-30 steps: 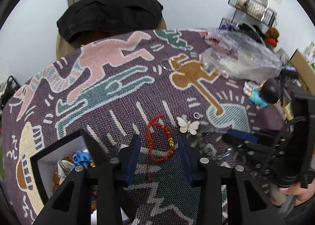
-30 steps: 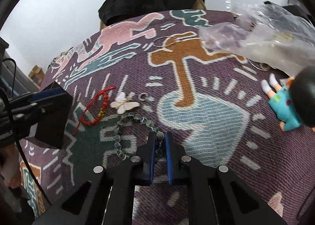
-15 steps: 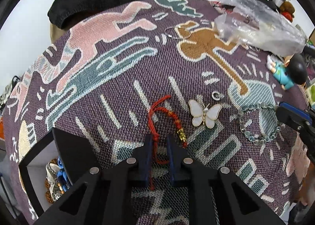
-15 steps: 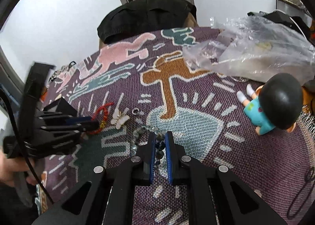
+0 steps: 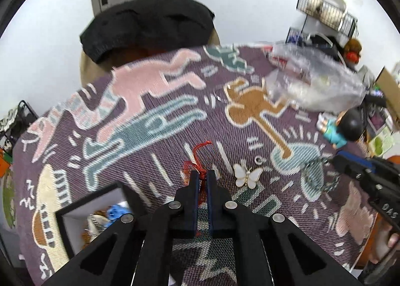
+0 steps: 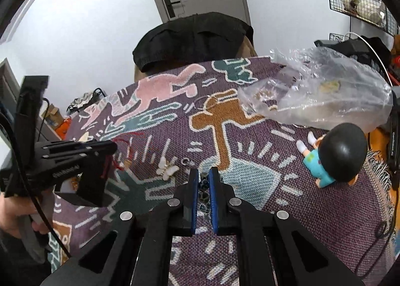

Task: Organize jewelry
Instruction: 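Grasp the beaded chain with the right gripper while the left carries the red string to the box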

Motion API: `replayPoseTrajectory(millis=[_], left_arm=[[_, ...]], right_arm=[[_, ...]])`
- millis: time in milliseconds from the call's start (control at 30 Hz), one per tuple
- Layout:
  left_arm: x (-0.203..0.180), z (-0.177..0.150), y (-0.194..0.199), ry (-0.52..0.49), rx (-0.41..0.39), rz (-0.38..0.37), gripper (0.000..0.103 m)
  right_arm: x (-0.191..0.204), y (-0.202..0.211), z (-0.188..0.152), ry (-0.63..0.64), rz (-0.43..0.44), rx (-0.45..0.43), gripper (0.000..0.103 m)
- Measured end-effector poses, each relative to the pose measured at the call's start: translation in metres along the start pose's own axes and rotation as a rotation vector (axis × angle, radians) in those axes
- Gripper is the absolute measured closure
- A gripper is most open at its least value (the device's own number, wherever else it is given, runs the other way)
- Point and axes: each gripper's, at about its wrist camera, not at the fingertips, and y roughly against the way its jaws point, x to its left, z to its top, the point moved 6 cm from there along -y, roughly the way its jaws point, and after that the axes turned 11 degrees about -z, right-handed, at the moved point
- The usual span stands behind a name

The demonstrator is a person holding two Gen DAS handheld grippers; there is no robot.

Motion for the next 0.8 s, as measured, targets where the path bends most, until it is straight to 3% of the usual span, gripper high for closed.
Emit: replayPoseTrajectory(millis=[267,633,800], left_arm=[[0.011,0.004,0.046,0.022,-0.08,0.001,0.097],[0.039,-0.014,0.074,0.074,-0.112,0.023,0.097],[0.053,-0.023,0.078,0.139,-0.093,-0.018,0.096]], right_arm=[[0.023,0.012,0.012,0.023,0.037,-0.039,0.094],[0.065,0.018,0.021,0.074,0.084,-0.057,0.094],[0.091,0.02,0.025,0.111,0.112,-0.063,0.094]])
